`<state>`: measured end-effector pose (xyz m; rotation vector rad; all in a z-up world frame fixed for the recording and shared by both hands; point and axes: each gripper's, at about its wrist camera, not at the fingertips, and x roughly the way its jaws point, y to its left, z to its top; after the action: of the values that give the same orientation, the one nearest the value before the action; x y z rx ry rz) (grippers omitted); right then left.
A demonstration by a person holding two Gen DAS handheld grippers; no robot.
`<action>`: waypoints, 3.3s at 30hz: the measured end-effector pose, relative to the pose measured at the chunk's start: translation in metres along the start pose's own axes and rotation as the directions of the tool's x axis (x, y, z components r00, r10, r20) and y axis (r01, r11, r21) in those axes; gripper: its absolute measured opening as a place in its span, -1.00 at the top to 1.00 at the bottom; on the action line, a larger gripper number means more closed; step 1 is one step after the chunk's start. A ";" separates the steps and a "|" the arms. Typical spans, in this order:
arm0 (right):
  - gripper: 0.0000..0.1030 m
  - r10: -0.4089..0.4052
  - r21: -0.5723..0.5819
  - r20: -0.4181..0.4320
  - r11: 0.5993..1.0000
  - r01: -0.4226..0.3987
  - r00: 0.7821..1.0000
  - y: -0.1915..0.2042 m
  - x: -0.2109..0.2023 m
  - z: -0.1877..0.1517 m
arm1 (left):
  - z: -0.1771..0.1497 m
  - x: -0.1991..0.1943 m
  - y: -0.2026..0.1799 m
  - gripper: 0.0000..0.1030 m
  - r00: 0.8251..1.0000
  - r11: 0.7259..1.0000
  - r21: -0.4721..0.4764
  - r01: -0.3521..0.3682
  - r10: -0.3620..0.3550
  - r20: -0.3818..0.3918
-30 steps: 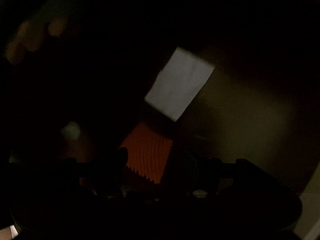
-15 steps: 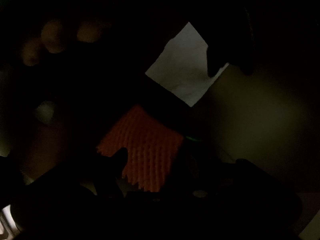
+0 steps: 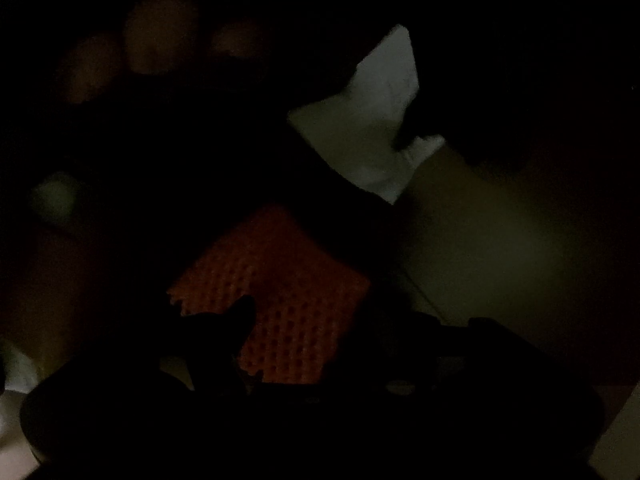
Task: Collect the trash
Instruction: 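Grasp the red foam fruit net with the right tool while the left grasps a white paper sheet, then lift the red foam net and white paper up over the teal wastebasket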
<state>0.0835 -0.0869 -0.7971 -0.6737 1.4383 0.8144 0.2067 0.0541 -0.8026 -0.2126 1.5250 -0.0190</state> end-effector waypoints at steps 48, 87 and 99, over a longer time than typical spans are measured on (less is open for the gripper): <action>0.87 -0.298 0.449 0.417 0.889 0.091 0.859 -0.146 -0.528 0.061 | 0.071 -0.538 0.012 0.81 0.913 0.982 -0.076 0.170 -0.128 0.389; 0.87 -0.513 0.561 0.645 0.821 0.105 0.565 -0.241 -0.801 0.206 | 0.242 -0.807 0.012 0.81 0.698 0.985 0.107 0.133 -0.170 0.696; 0.86 -0.515 0.576 0.577 0.807 0.131 0.634 -0.283 -0.775 0.264 | 0.305 -0.778 0.014 0.81 0.759 0.994 0.085 0.064 -0.104 0.643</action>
<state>0.4980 -0.0944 -0.0359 -0.1612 0.6920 0.3058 0.4688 0.2190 -0.0265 -0.2128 0.8123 -0.0557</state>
